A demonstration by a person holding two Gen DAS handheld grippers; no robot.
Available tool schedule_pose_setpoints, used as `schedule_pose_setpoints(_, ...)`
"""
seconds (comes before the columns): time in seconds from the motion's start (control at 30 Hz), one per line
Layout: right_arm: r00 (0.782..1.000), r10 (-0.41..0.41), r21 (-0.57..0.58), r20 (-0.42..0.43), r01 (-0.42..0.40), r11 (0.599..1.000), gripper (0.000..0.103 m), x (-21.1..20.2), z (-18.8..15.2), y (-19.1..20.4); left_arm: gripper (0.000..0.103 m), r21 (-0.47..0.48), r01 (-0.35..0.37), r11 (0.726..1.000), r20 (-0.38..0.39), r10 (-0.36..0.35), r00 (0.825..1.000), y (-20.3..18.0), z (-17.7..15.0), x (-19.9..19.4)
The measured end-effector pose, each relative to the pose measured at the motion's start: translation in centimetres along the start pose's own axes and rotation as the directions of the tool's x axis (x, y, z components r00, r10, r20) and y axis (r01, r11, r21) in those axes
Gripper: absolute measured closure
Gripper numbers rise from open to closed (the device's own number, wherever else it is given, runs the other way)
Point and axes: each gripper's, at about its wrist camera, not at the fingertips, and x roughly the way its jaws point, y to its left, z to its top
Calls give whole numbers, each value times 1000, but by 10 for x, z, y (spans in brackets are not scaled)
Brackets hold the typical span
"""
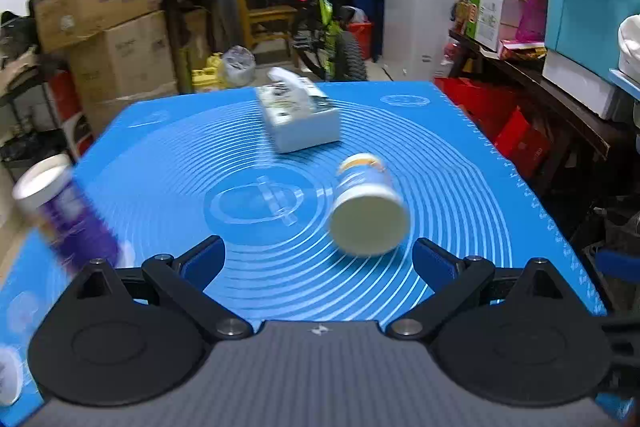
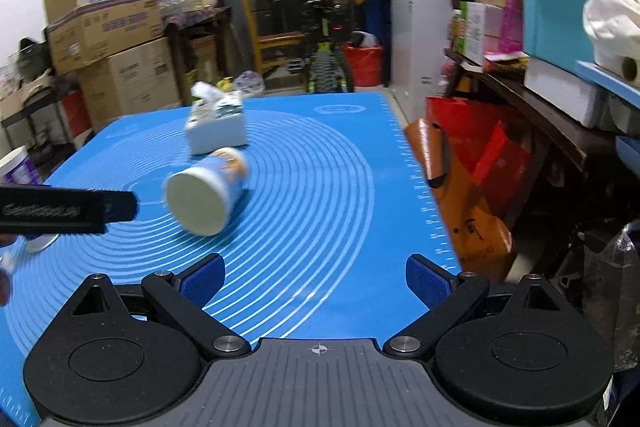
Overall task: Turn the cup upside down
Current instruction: 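Move the left gripper to the white-and-blue cup lying on its side, then close the left gripper on the cup's body and lift it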
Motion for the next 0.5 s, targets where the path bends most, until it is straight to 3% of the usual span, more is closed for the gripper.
schedule_pose_setpoints(0.17,1000,-27,27,2,27,999,6,14,4,-15,4,-66,22,998,-18,-23,1000,-12,13,34)
schedule_pose_setpoints(0.4,999,-34,38,-23,35,999,6,29,0,-23,4,-13,8,1000,-82,-9,997,-27,26,96)
schedule_pose_setpoints(0.5,999,-35,38,-30,36,999,6,32,-1,-25,17,18,40,999,-103,-38,994,-28,24,107)
